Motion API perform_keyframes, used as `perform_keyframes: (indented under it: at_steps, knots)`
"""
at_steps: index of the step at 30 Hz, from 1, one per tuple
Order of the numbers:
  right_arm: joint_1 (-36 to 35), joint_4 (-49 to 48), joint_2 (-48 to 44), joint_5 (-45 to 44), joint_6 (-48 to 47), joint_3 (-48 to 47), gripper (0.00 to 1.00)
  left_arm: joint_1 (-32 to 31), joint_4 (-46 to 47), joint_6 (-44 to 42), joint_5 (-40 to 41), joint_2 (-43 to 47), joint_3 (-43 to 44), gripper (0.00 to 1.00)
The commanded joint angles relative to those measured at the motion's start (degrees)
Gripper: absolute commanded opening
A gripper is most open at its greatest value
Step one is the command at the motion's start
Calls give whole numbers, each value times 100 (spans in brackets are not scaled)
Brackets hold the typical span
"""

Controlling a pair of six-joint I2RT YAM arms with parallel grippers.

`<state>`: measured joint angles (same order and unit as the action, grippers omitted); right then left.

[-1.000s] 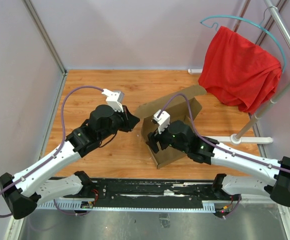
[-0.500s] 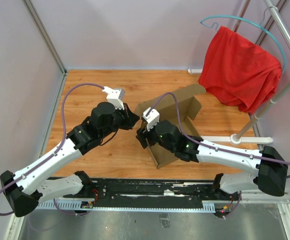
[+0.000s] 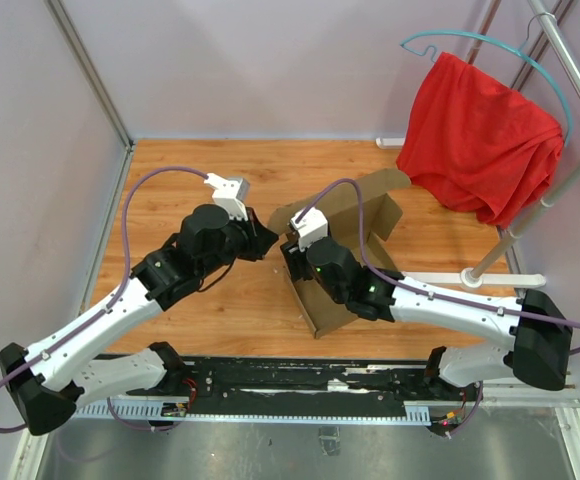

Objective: Fold the paper box

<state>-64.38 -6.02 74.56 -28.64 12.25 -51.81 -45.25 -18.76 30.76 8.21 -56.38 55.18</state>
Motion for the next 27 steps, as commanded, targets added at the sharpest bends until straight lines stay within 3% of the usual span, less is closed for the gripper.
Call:
perform_keyframes:
  at_steps: [1, 10, 18, 24, 27]
  knots:
    - [37, 165, -202, -400, 61, 22, 60, -45, 5, -127, -254, 206, -118, 1]
    - [31, 368, -850, 246, 505, 704, 61, -45, 232, 77, -959, 444, -910, 0]
    - [-29, 963, -2162, 1029, 606, 997, 67, -45, 162, 141, -874, 631, -1043, 0]
    - [-22, 2394, -3707, -543, 512, 1011, 69, -45, 33, 181, -592, 763, -866, 0]
    - [-22, 3114, -4042, -1246, 577, 1043, 68, -45, 6, 202, -563, 786, -792, 0]
